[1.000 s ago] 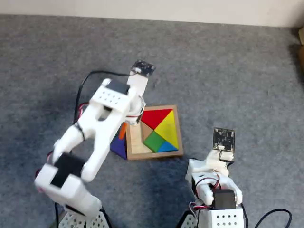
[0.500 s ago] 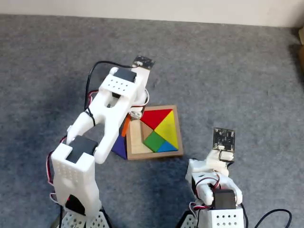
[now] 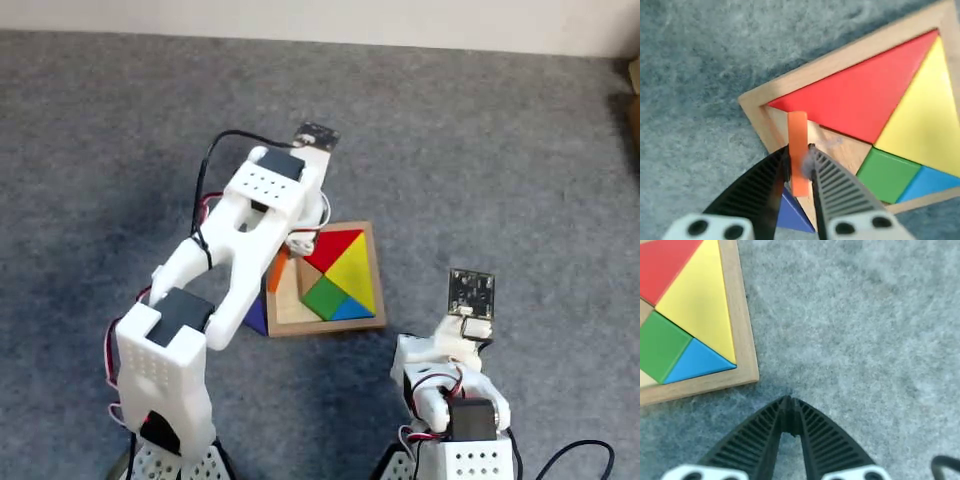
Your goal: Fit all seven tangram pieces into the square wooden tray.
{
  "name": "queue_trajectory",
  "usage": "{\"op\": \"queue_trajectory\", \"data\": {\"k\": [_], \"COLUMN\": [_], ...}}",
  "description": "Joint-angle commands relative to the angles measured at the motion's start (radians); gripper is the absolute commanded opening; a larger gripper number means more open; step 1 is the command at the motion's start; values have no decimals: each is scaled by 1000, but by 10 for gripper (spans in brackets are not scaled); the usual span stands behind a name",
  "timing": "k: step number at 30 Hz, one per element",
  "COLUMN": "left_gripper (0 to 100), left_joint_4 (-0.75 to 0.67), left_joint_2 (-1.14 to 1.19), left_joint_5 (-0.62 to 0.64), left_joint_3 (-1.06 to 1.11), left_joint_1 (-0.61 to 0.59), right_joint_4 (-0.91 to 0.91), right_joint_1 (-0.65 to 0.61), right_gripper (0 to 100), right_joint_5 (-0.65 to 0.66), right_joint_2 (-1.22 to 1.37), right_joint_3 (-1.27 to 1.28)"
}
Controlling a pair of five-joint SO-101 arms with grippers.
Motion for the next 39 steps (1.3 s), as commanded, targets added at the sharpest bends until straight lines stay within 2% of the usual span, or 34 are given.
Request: {"op": "queue_trajectory", "data": {"k": [1, 6, 13, 24, 39], "left_gripper": [8, 17, 166, 168, 168], "left_joint_4": [0, 2, 8, 9, 63], "left_joint_2": [-5, -5, -5, -5, -16], "left_joint_5": [46, 44, 41, 38, -11], "left_joint_3": [-48, -38, -30, 2, 1], "left_joint_1": [22, 15, 2, -120, -120], "right_joint_4": [8, 8, 8, 8, 8], "right_joint_1": [13, 13, 13, 13, 13], "right_gripper": [5, 5, 5, 5, 5], "right_joint_5": [-6, -6, -6, -6, -6], "right_joint_2": [-13, -13, -13, -13, -13], "right_joint_3": [116, 116, 116, 116, 116]}}
